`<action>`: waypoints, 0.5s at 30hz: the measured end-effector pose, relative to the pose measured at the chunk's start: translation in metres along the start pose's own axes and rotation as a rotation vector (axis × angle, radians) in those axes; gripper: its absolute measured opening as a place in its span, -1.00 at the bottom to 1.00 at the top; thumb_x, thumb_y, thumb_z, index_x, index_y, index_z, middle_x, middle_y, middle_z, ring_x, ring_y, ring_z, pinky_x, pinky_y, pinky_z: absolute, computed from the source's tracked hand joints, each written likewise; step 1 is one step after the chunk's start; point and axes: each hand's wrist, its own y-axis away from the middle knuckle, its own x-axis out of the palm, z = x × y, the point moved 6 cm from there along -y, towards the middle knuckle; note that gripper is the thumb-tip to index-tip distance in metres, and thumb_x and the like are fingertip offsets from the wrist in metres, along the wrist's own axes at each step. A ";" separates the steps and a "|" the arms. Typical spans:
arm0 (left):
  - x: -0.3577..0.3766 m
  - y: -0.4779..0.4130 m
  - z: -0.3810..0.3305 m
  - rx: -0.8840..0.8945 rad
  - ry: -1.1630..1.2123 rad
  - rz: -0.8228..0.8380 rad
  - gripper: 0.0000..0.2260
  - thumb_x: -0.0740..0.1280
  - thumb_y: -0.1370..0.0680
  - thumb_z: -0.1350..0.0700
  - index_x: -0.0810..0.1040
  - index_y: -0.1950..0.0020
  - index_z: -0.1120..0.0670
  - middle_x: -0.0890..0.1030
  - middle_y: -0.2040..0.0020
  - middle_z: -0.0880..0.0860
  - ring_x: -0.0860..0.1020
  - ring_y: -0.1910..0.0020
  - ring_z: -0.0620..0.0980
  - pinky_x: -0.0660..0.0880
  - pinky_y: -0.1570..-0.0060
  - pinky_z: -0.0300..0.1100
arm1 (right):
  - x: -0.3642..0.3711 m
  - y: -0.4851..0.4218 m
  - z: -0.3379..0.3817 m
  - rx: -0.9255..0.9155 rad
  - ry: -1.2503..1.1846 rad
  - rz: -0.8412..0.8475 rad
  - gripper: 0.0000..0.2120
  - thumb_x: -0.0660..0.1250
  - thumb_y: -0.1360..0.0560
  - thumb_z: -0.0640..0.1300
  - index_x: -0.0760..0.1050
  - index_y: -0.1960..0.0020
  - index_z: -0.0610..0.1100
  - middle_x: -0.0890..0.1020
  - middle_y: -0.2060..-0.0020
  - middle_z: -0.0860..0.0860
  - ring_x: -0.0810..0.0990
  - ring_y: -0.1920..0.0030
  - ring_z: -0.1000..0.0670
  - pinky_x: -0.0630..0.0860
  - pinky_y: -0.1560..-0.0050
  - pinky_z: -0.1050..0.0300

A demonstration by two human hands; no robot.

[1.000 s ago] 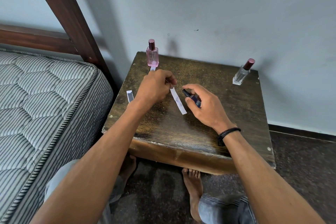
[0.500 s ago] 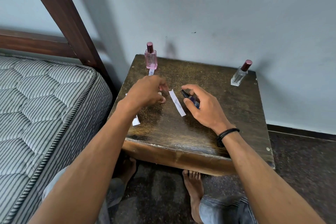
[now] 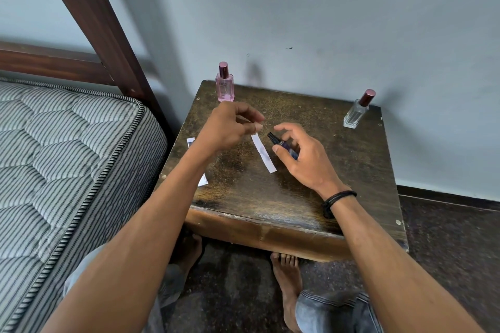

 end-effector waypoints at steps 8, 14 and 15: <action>0.013 0.002 0.000 -0.017 0.084 0.069 -0.89 0.53 -0.48 0.22 0.70 0.01 0.09 0.72 0.05 0.06 0.67 0.03 -0.01 0.60 -0.17 -0.03 | -0.001 0.000 0.000 0.011 -0.018 0.005 -0.62 0.41 -0.58 -0.09 0.41 -0.35 0.04 0.57 0.06 0.25 0.56 0.10 0.34 0.39 0.05 0.44; 0.012 0.001 0.001 -0.029 0.075 0.097 -0.87 0.52 -0.48 0.25 0.70 0.00 0.11 0.72 0.04 0.06 0.67 -0.03 0.06 0.60 -0.17 -0.07 | 0.000 0.000 0.001 0.012 -0.018 0.014 -0.61 0.41 -0.58 -0.08 0.39 -0.35 0.06 0.59 0.04 0.20 0.60 0.09 0.22 0.45 0.02 0.33; 0.012 0.001 0.001 -0.029 0.079 0.100 -0.87 0.52 -0.47 0.26 0.70 0.00 0.11 0.72 0.04 0.06 0.67 -0.03 0.06 0.60 -0.16 -0.07 | 0.000 0.000 0.001 0.013 -0.021 0.017 -0.61 0.41 -0.58 -0.08 0.38 -0.35 0.07 0.59 0.03 0.19 0.61 0.08 0.18 0.46 0.01 0.29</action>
